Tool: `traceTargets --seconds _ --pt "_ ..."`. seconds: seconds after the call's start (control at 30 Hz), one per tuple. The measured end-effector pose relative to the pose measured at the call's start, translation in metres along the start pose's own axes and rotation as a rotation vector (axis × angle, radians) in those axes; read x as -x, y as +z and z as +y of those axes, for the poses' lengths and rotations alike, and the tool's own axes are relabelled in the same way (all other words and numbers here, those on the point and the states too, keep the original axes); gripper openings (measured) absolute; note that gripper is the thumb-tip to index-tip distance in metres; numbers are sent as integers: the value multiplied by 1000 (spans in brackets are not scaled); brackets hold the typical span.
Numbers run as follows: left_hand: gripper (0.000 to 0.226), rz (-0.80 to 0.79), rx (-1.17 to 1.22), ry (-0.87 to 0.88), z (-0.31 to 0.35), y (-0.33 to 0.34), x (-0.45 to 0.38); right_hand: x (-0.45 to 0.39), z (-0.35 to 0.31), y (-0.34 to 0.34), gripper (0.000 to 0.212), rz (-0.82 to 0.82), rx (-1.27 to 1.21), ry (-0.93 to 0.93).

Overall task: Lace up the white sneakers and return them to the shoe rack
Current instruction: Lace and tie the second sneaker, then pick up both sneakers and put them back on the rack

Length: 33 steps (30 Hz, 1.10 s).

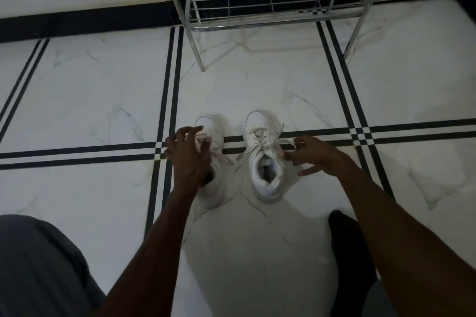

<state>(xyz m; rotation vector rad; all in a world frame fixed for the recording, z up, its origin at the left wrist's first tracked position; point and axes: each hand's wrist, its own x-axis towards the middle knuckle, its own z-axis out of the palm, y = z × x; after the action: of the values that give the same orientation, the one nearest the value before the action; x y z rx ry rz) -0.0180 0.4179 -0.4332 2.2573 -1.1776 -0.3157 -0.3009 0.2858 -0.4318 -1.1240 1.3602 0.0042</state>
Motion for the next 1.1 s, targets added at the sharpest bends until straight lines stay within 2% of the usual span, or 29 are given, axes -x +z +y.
traceTargets --seconds 0.07,0.2,0.27,0.37,0.47,0.53,0.6,0.7,0.77,0.83,0.9,1.0,1.03,1.1 --pt "45 3 16 -125 -21 -7 0 5 3 1 99 -75 46 36" --pt "77 -132 18 -203 -45 -10 5 12 5 12 74 -156 34 15" --pt "83 -137 -16 -225 -43 -6 11 10 4 18 72 -161 9 -25" --pt "67 -34 -50 -185 -23 -6 17 8 -3 24 67 -155 33 -53" --pt "44 44 -53 -17 1 -7 14 9 -8 26 62 -155 57 -55" --pt "37 77 -75 49 12 -6 11 9 -7 27 64 -148 46 -53" --pt "39 76 -60 1 16 -7 9 7 -6 30 72 -128 28 -48" --pt "51 36 -21 -196 3 -14 10 7 -5 36 79 -99 25 -48" --pt "66 -38 10 -300 -11 -23 8 6 -6 40 76 -69 39 -55" --pt "73 -204 134 -359 -24 -25 6 5 -8 45 72 -27 64 -62" --pt "69 -382 338 -402 -28 -27 11 5 -9 51 73 7 102 -83" --pt "43 -488 511 -400 -31 -27 17 4 -11 62 72 36 152 -137" --pt "46 -524 538 -405 -30 -29 18 4 -11 66 70 48 164 -154" --pt "73 -596 572 -445 -28 -29 19 5 -12 74 68 76 175 -182"
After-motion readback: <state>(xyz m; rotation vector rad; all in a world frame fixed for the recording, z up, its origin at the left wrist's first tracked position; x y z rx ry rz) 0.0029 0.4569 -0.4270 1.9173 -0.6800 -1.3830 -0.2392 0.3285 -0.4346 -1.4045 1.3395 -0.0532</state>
